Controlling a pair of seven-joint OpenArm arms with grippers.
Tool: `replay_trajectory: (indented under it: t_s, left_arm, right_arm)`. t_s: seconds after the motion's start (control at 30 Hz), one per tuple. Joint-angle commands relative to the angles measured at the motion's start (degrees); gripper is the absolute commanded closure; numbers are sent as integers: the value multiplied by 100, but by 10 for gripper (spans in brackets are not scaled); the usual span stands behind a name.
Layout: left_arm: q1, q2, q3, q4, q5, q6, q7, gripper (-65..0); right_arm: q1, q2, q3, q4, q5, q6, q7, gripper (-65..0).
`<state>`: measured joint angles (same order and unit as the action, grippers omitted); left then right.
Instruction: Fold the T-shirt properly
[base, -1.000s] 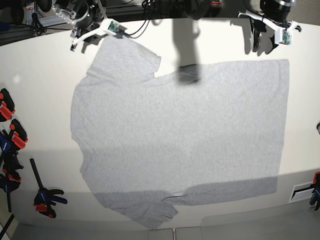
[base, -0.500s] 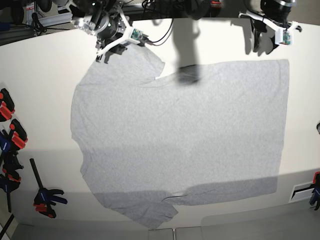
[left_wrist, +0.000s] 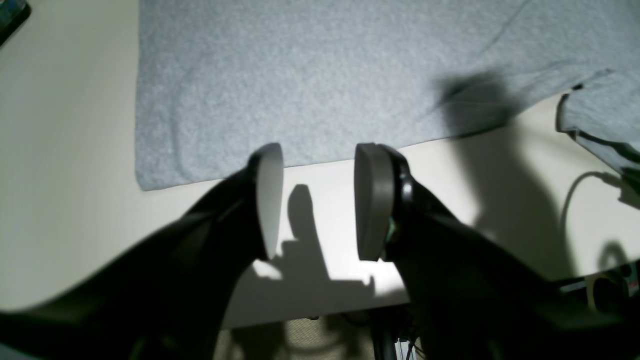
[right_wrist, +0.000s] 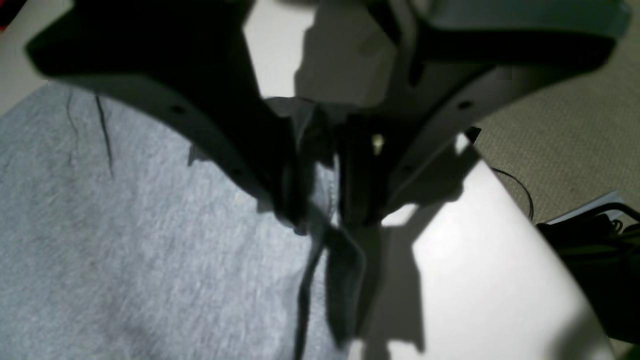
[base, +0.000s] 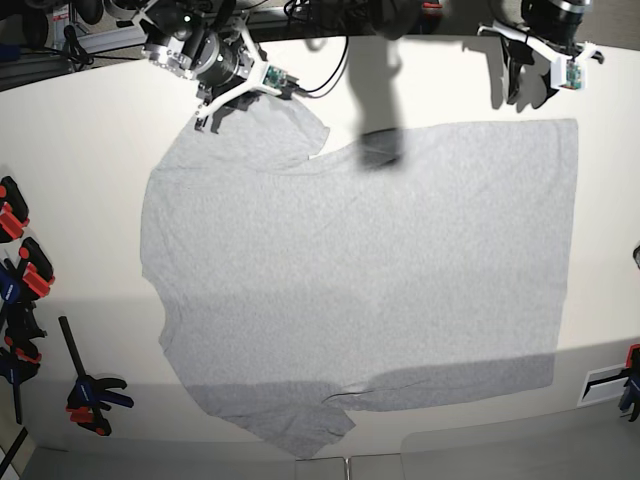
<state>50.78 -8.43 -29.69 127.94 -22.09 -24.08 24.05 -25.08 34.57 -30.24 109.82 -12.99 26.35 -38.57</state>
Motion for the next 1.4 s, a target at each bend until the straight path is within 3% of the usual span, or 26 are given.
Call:
replay_trajectory:
  t_s: [0.0, 0.07, 0.13, 0.27, 0.33, 0.5, 0.6, 0.73, 0.9, 1.03, 1.13, 1.23, 1.37]
  left_arm:
    - [61, -20, -26, 105, -55, 2, -138, -219]
    - [61, -20, -26, 105, -55, 2, -142, -219]
    - [61, -20, -26, 103, -55, 2, -212, -219]
    - [55, -26, -26, 103, -57, 2, -927, -219]
    - [-76, -142, -26, 98, -52, 2, -730, -219]
    - [-636, -719, -26, 98, -13, -31, 225, -219]
    - [-885, -1303, -22, 52, 424, -422, 645, -219]
    - [-918, -2149, -20, -422, 824, -942, 568, -219]
    - [-920, -3056, 96, -1580, 1010, -1268, -79, -250]
    - [-922, -3530, 407, -2583, 2413, -1233, -1657, -327]
    - [-951, -3689, 708, -3069, 3226, -1161, -2603, -331]
    - [-1237, -3687, 1097, -3388, 3845, -1115, -2638, -331]
    - [-1838, -3687, 1606, -3810, 3899, -1113, -2540, -331]
  right_arm:
    - [-50, 81, 17, -109, -153, -44, -437, -93]
    - [-52, 81, 17, -109, -153, -304, -446, 0]
    - [-50, 81, 17, -109, -155, -525, -553, 0]
    - [-50, 81, 17, -109, -155, -654, -584, 0]
    - [-50, 81, 15, -109, -155, -658, -586, 0]
    - [-52, 81, 17, -109, -157, -662, -651, 0]
    - [-52, 81, 15, -109, -157, -662, -649, 0]
    - [-50, 81, 17, -109, -155, -662, -654, 0]
    - [-50, 81, 15, -109, -155, -662, -658, 0]
    - [-52, 79, 15, -109, -155, -662, -660, 0]
    - [-52, 81, 15, -109, -155, -662, -697, 0]
    - [-52, 81, 15, -109, -153, -662, -743, 0]
    - [-52, 61, 17, -109, -153, -662, -839, 0]
